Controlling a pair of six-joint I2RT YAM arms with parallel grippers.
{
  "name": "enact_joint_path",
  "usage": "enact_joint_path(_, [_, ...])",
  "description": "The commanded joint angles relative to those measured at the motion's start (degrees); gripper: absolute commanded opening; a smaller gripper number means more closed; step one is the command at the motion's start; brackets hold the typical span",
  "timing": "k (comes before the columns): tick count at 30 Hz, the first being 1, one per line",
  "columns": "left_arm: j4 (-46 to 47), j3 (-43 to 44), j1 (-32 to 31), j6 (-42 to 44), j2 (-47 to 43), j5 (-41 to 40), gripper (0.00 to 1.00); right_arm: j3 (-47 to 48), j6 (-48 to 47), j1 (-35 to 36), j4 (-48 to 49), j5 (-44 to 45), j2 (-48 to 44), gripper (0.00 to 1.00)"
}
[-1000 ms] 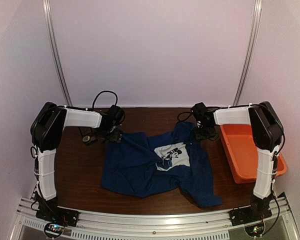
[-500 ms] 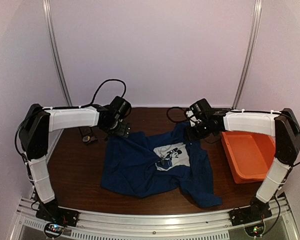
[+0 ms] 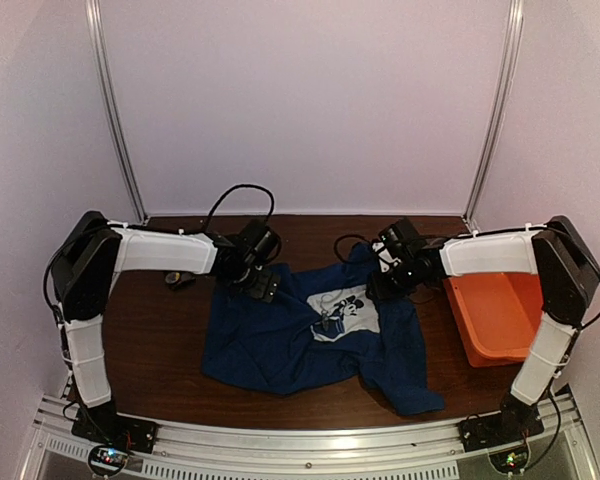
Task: Pin the brooch onto the clothing
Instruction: Smooth out the clothing with brooches at the center of the board.
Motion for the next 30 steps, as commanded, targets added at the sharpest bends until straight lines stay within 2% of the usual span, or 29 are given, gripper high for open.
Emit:
enact_joint_path(1, [-0.5, 0.9, 0.3, -0.7, 4.6, -3.7, 0.98, -1.9, 1.3, 0.3, 1.7, -0.7, 1.7, 0.44])
enact_joint_path(11, [-4.5, 1.8, 1.0, -1.6, 8.1, -10.3, 0.98, -1.5, 1.2, -0.4, -2.6, 4.4, 3.8, 0.43])
enact_joint_path(22, [-3.9, -1.9, 6.0, -1.5, 6.0, -10.5, 0.98, -4.9, 1.8, -3.6, -3.5, 8.4, 3.9, 0.43])
enact_joint_path(30, [-2.8, -2.9, 8.5, 0.2, 4.1, -9.9, 0.98, -3.9, -0.3, -4.1, -5.1, 4.8, 0.4, 0.45])
